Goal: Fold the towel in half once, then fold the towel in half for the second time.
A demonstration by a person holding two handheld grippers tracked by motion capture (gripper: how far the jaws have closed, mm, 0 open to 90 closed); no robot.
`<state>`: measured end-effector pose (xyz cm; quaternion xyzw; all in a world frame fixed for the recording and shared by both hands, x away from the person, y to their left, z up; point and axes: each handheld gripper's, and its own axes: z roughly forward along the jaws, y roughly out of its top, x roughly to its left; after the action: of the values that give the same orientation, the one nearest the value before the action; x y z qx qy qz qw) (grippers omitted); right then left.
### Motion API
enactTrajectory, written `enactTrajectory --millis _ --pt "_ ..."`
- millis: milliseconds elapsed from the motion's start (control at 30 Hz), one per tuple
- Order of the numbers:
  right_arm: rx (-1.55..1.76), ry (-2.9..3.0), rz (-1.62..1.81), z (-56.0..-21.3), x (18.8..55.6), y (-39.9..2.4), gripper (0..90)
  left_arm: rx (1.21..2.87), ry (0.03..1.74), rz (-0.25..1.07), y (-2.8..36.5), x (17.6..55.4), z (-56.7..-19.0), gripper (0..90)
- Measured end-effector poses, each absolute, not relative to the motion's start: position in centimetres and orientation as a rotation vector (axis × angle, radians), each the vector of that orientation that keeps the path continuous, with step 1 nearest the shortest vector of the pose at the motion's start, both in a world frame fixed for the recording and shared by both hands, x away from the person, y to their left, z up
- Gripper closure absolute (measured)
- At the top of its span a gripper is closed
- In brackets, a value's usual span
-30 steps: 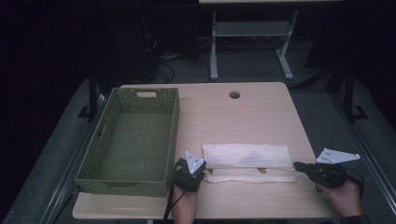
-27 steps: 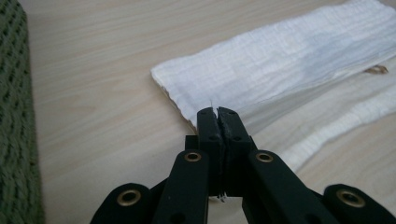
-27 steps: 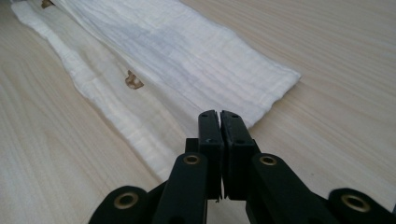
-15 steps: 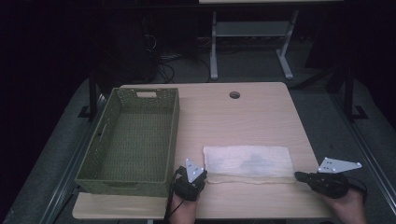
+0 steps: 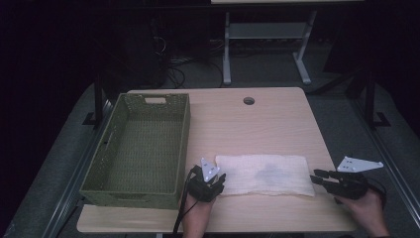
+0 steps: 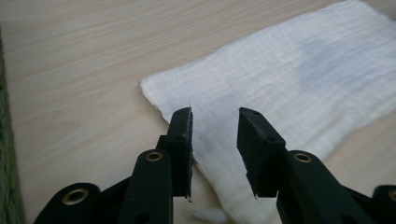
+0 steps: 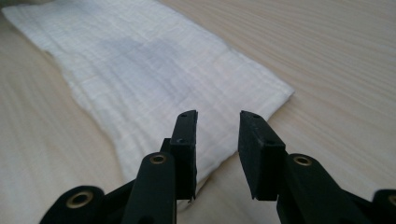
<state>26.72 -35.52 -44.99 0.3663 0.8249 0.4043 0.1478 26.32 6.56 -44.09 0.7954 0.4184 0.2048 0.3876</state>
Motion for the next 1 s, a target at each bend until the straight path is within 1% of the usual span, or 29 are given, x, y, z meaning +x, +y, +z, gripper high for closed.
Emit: enactTrajectory --millis 33,200,267,367,400,533,800,1000 --pt "1.062 2.378 1.160 -45.1 27.6 -35.4 67.0 2.035 1.068 0.520 6.4 27.4 -44.2 63.6" --pt "1.087 2.371 1.162 -45.1 30.1 -35.0 67.3 2.040 1.077 0.518 6.1 30.0 -44.2 62.9" --pt "1.081 2.367 1.151 -45.1 30.5 -35.0 67.6 2.050 1.076 0.521 6.1 30.4 -44.2 62.6" --pt "1.108 2.358 1.153 -45.2 32.4 -34.9 67.9 2.068 1.085 0.516 6.1 32.4 -44.5 62.3" --pt "1.108 2.358 1.153 -45.2 32.4 -34.9 67.9 2.068 1.085 0.516 6.1 32.4 -44.5 62.1" --pt "1.132 2.371 1.122 -46.0 34.5 -34.8 67.9 2.077 1.098 0.502 6.3 33.8 -44.9 61.5" --pt "1.175 2.412 1.094 -47.3 35.7 -34.8 67.9 2.117 1.101 0.489 6.3 34.8 -46.0 59.2" --pt "1.165 2.431 1.096 -47.5 35.7 -34.7 74.0 2.127 1.091 0.472 6.0 35.2 -46.7 59.1"
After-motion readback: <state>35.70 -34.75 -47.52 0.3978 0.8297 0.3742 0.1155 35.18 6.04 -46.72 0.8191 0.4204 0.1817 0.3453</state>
